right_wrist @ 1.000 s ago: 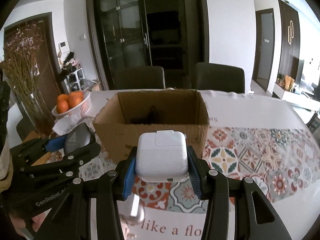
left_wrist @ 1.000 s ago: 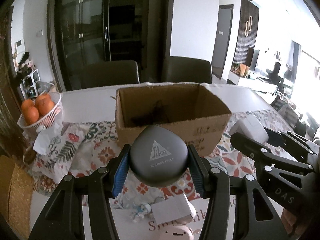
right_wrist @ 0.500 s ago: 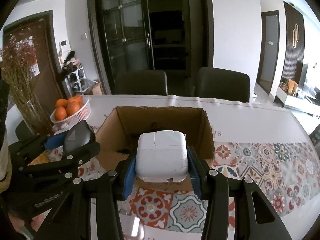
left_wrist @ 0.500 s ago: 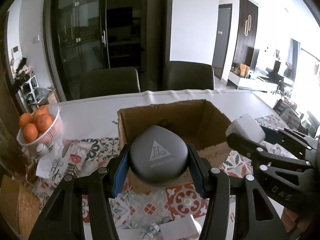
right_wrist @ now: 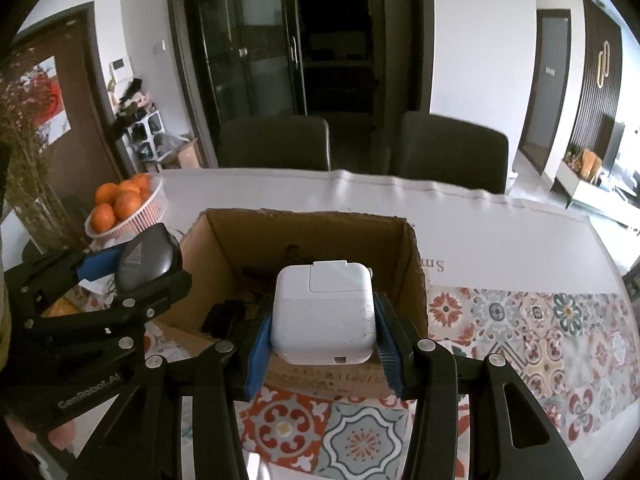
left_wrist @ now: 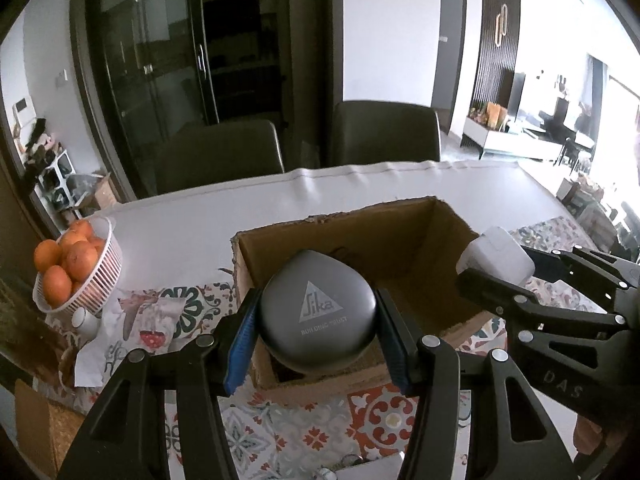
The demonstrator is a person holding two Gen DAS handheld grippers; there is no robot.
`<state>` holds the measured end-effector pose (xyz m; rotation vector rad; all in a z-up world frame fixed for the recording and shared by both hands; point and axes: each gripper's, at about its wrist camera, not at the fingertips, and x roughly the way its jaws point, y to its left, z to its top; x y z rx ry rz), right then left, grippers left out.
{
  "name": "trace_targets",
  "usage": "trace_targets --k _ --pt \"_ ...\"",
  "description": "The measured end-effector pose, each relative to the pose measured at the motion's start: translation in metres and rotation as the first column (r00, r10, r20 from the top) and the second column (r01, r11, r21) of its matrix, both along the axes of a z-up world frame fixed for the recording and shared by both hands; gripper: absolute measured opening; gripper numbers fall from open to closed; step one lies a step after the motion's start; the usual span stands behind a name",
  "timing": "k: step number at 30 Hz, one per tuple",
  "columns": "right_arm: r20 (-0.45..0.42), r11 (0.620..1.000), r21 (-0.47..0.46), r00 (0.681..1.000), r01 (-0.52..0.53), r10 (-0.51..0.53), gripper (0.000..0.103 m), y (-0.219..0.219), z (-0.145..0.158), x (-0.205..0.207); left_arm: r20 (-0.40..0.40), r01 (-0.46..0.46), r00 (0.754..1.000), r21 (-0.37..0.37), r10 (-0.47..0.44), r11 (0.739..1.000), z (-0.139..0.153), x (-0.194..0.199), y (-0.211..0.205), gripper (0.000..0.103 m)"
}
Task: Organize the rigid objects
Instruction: 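Carry the Sika pouch and white adapter over the cardboard box with both grippers, then open both grippers to drop the pouch and adapter into the box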
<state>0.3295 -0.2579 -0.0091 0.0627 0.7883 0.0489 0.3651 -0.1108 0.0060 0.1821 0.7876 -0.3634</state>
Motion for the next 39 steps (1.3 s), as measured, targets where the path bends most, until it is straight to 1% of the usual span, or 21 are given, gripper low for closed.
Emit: trace_targets --k 7,11,18,20,21,22,26,30,32,34,37,39 --pt "-0.084 1.0 0.027 0.996 0.01 -0.008 0.047 -0.012 -0.015 0.028 -0.058 -0.01 0.998 0.045 0.012 0.999 -0.009 0.02 -0.009 0.054" --pt "-0.118 1.0 0.015 0.993 0.013 -0.011 0.047 -0.014 -0.024 0.037 -0.078 -0.022 0.997 0.086 0.029 0.996 -0.016 0.029 -0.014 0.055" --pt "-0.156 1.0 -0.006 0.987 0.029 -0.029 0.047 -0.019 -0.036 0.047 -0.108 -0.042 0.993 0.121 0.055 0.992 -0.031 0.039 -0.016 0.055" --pt "-0.161 0.999 -0.014 0.986 0.031 -0.033 0.048 -0.019 -0.039 0.049 -0.105 -0.042 0.993 0.126 0.056 0.991 -0.033 0.039 -0.016 0.058" --pt "-0.164 0.999 -0.019 0.986 0.031 -0.033 0.051 -0.018 -0.04 0.049 -0.098 -0.045 0.993 0.133 0.059 0.99 -0.034 0.037 -0.016 0.064" --pt "-0.162 0.999 -0.024 0.986 0.031 -0.034 0.052 -0.019 -0.041 0.049 -0.091 -0.048 0.994 0.138 0.061 0.989 -0.034 0.036 -0.016 0.067" --pt "-0.149 0.999 -0.029 0.988 0.032 -0.036 0.054 -0.018 -0.038 0.045 -0.076 -0.058 0.995 0.134 0.068 0.989 -0.03 0.033 -0.013 0.068" --pt "-0.125 0.998 -0.014 0.99 0.058 -0.06 0.055 -0.021 -0.032 0.037 -0.05 -0.082 0.995 0.11 0.088 0.991 -0.021 0.022 -0.006 0.075" --pt "-0.106 0.998 -0.008 0.992 0.065 -0.066 0.055 -0.019 -0.027 0.03 -0.031 -0.084 0.996 0.097 0.088 0.992 -0.015 0.014 -0.002 0.075" --pt "-0.083 0.997 -0.01 0.994 0.074 -0.074 0.055 -0.017 -0.02 0.022 -0.017 -0.092 0.995 0.093 0.094 0.991 -0.01 0.007 0.001 0.078" --pt "-0.049 0.997 -0.009 0.996 0.08 -0.08 0.055 -0.014 -0.012 0.011 0.001 -0.096 0.995 0.079 0.096 0.992 -0.002 -0.005 0.006 0.078" --pt "-0.021 0.997 -0.01 0.996 0.083 -0.083 0.057 -0.011 -0.005 0.002 0.01 -0.102 0.995 0.069 0.102 0.992 0.004 -0.012 0.009 0.08"
